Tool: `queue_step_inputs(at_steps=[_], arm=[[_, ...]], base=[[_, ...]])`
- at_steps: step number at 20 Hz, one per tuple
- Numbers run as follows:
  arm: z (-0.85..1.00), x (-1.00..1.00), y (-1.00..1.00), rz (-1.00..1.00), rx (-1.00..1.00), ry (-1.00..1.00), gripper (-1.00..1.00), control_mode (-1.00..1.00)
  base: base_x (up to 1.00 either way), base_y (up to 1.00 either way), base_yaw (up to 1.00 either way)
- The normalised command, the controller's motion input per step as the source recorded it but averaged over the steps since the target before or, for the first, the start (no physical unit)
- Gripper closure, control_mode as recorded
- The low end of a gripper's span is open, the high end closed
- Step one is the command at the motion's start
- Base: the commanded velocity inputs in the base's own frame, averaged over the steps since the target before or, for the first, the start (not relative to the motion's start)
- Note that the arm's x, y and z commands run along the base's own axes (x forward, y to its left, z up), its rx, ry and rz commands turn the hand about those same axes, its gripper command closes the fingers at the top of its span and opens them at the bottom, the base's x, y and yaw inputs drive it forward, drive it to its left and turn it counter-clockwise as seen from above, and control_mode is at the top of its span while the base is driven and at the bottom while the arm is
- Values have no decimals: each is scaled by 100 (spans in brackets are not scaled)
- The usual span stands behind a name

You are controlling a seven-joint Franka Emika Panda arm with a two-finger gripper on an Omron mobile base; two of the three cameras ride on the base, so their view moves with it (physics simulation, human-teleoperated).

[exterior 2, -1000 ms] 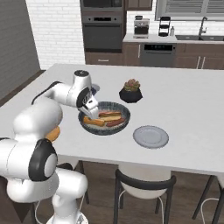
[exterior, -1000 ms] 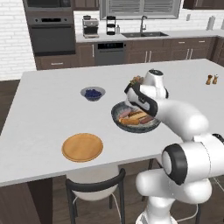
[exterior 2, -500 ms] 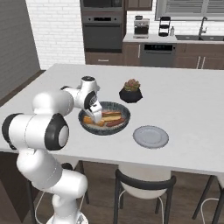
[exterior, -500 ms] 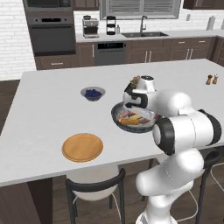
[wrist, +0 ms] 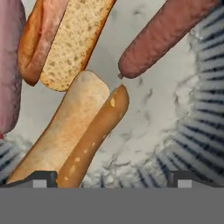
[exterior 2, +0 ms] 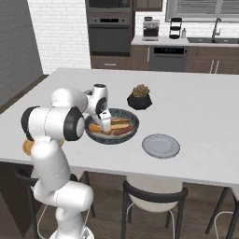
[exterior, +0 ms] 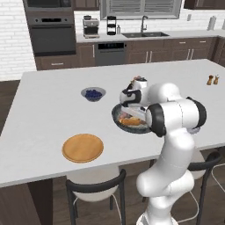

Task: Place one bun and one sausage from the bowl on each plate.

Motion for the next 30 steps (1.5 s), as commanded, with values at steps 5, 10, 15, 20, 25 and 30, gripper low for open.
queue_step_inputs(at_steps=[5,10,15,20,25,30], arm=[[-34,26,0,-10,0,0,-100,-100],[-47,4,0,-8,0,2,-100,-100],[-21,0,0,-4,0,1,-100,-100],[-2,0,0,0,0,-1,100,-100],[13,0,0,-1,1,-8,100,-100],[27,-17,12,0,0,-22,100,-100]], base=[[0,0,0],[0,0,0],[0,0,0],[0,0,0],[0,0,0],[0,0,0]])
